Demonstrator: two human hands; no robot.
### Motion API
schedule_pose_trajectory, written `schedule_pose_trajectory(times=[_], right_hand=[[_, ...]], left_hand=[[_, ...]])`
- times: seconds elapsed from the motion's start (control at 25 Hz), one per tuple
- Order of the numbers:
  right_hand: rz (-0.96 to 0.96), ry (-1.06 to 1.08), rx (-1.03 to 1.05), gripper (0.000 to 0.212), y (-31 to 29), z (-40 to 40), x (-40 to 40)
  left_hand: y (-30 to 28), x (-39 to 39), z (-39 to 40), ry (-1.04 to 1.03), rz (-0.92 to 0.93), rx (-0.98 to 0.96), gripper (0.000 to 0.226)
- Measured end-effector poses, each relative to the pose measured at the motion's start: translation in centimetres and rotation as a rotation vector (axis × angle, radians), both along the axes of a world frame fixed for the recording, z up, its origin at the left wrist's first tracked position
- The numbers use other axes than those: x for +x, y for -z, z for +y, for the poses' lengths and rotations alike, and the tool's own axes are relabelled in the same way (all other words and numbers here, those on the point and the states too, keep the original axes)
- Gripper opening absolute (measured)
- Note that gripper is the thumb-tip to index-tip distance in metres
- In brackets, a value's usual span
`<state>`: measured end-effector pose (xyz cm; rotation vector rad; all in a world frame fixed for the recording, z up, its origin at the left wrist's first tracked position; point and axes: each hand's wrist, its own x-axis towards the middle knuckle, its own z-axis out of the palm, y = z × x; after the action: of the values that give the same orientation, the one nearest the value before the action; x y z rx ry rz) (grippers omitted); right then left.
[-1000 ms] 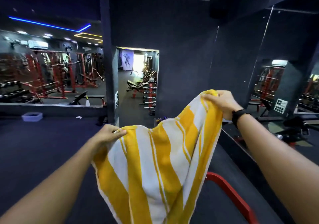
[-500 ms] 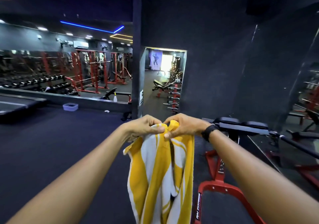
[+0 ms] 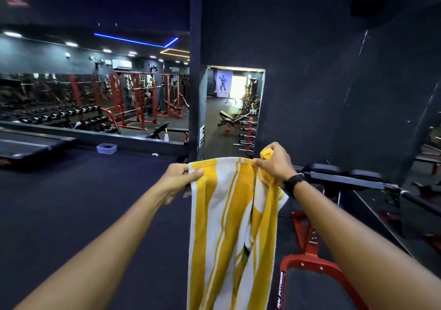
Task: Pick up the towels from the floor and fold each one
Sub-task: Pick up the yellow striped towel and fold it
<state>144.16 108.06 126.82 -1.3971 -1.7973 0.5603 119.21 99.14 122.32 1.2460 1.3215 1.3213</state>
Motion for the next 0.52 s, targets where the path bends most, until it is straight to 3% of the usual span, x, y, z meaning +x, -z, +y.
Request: schedule_pose_trajectory(times=[0.16,0.28,0.52], right_hand=[[0.479,-0.063,-0.259,0.029,-0.1,-0.6,-2.9],[0.492,-0.203,-0.317,0.021,0.9,-1.6,-4.0],[0.307,-0.26,-0.049,0.012,2.7,-1.5,-3.6]], left_hand=[[-0.9,5.4,2.0,-0.042,-0.159,0.002,0.013],[-1.5,7.5,2.6,-0.04,-0.169,0.006,0.014],[-1.0,8.2,3.4,-0.031,0.004,0.023,0.024]])
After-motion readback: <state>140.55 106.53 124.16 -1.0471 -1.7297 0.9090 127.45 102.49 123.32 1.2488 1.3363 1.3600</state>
